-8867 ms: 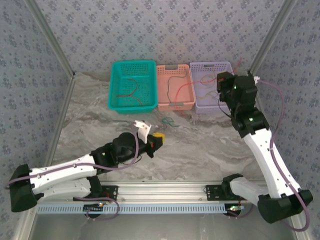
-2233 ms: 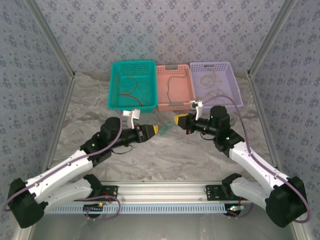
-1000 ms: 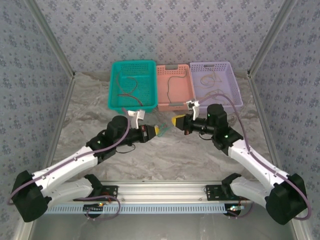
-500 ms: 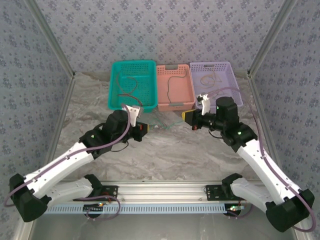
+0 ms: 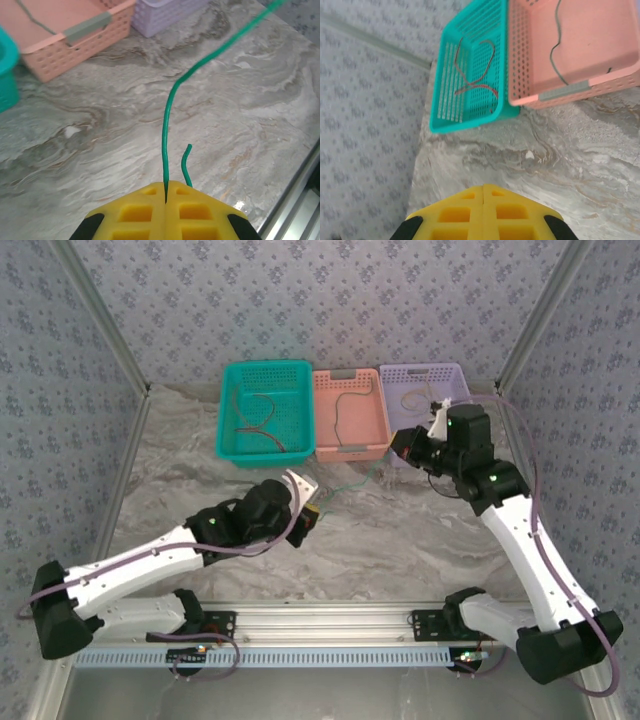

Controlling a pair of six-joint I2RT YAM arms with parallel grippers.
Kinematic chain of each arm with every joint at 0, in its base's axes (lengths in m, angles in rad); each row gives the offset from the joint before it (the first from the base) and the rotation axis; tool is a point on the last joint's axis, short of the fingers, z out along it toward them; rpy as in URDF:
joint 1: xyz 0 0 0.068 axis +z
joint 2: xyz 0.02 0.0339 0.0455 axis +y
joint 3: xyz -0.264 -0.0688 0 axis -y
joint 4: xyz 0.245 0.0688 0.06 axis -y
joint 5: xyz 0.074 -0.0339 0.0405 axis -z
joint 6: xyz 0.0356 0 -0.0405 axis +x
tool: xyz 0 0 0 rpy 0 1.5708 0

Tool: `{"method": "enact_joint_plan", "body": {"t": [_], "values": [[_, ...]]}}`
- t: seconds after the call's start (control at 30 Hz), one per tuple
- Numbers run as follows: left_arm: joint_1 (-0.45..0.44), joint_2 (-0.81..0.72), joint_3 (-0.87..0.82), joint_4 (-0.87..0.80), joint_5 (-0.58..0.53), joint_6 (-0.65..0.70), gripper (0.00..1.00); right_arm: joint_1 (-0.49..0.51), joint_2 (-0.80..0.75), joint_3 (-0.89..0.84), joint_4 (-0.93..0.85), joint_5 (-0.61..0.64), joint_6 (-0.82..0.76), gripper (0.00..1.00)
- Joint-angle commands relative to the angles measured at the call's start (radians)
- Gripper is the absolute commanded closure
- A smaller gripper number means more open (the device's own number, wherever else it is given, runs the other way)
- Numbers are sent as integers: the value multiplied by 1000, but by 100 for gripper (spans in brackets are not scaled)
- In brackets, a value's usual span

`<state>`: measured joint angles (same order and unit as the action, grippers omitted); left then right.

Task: Untangle the cables

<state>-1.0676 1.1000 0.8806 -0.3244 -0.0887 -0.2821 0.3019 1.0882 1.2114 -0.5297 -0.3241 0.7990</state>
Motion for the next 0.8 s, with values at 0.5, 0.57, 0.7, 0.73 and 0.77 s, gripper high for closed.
{"method": "enact_joint_plan", "body": {"t": [0.5, 0.57, 0.7, 0.73, 0.77], "values": [[-242, 275, 10, 43, 26, 53, 100, -58, 202, 304, 42, 136, 93, 100], [-244, 262, 2, 75, 55, 45, 100, -61, 213, 324, 30, 129, 74, 100], [-243, 225, -6, 107, 64, 28, 100, -57, 236, 374, 7, 51, 7, 100], [-235, 217, -8, 116, 68, 17, 100, -55, 237, 390, -1, 36, -16, 100], [-222, 209, -9, 127, 85, -4, 100, -52, 237, 405, -16, 28, -38, 99]]}}
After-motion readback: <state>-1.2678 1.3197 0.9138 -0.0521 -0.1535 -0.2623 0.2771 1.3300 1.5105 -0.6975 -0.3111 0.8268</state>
